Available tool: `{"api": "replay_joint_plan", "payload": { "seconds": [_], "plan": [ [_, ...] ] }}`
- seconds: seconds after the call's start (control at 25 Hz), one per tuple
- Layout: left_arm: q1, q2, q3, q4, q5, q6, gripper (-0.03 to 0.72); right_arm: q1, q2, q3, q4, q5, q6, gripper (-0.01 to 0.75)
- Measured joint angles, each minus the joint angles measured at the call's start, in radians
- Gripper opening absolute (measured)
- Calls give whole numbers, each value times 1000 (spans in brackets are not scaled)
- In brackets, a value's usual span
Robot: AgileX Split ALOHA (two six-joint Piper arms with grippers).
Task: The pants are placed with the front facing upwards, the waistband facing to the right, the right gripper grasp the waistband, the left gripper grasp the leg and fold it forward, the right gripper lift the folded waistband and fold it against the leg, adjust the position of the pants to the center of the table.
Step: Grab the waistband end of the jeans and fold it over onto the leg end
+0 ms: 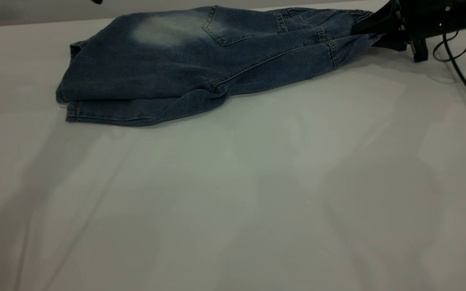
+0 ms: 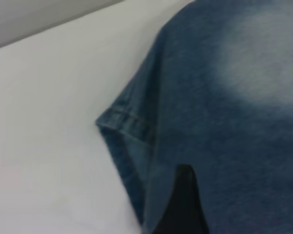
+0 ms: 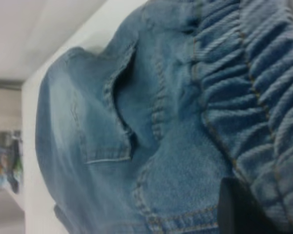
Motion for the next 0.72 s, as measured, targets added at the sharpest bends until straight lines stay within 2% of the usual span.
{"api": "replay_joint_plan", "payload": {
  "seconds": [0.36, 0.56, 0.72],
  "plan": [
    [-81, 118, -200, -112, 118, 1, 536, 20, -104, 0, -93, 12, 36, 113],
    [-137, 250, -348, -182, 141, 31, 536, 40, -142, -1, -126, 13, 45, 113],
    [-188, 371, -477, -189, 211, 65, 536, 51, -158, -1, -141, 16, 55, 113]
  ]
}}
